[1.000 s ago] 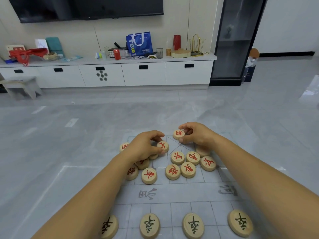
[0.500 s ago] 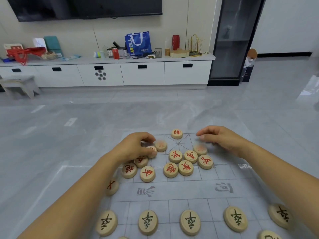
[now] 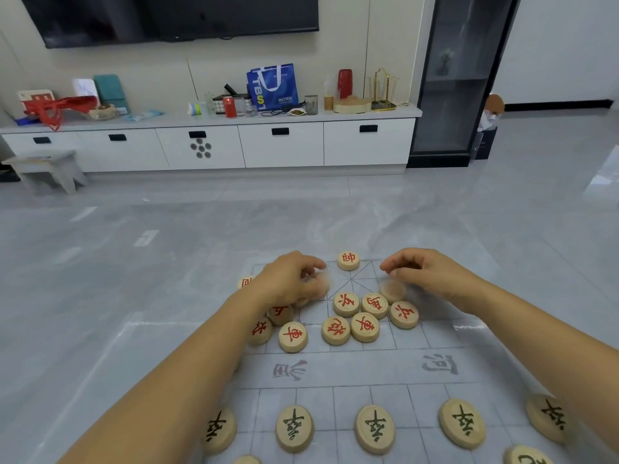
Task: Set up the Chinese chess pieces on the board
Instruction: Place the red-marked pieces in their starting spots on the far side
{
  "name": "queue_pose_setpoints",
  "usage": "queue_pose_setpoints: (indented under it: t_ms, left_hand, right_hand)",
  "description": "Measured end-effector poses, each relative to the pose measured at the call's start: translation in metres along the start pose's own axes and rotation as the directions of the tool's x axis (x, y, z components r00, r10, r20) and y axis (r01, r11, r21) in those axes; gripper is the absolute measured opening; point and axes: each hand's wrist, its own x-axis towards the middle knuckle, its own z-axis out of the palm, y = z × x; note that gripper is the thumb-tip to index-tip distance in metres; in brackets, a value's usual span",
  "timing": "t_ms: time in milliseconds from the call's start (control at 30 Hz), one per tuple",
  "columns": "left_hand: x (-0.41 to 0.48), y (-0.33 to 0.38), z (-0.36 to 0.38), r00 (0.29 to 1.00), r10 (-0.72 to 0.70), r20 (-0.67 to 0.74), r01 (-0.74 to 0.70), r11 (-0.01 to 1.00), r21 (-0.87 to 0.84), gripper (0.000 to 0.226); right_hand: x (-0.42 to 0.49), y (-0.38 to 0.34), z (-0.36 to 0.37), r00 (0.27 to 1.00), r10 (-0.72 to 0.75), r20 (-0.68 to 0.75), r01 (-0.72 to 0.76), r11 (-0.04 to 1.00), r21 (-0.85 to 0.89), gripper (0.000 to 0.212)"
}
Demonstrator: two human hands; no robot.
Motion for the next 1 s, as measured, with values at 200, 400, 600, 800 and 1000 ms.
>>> queue_pose_setpoints:
  t_ms: [200,400,600,800,1000]
  left_hand:
    - [0.0,-0.002,-0.009,0.976,-0.011,-0.217,0.009,1.0,-0.006,0.028]
    - [-0.046,-0.024,-0.029,0.962,-0.051,-0.269,0.033,0.997,-0.071,0.031]
    - [-0.098,-0.015,-0.001,0.961,0.046,-0.272,0.035,0.958,0.286,0.034]
    - [-0.113,-0.01,0.006,0.954,0.063,-0.292,0.039,0.943,0.331,0.037]
    - [-0.136,-0.01,0.013,0.976,0.051,-0.214,0.038,0.919,0.392,0.045]
  right_hand:
    - [-0.007,0.0,0.004,0.999,-0.035,0.006,0.035,0.999,0.002,0.017]
    - [-0.014,-0.004,0.006,0.996,-0.071,-0.051,0.071,0.997,-0.002,0.019]
    - [-0.032,0.006,-0.01,1.0,0.024,-0.02,-0.025,0.996,-0.083,0.011]
    - [-0.043,0.01,0.008,0.996,0.055,0.071,-0.038,0.975,-0.218,0.03]
    - [-0.043,0.011,0.01,0.995,0.017,0.1,0.022,0.928,-0.372,0.035]
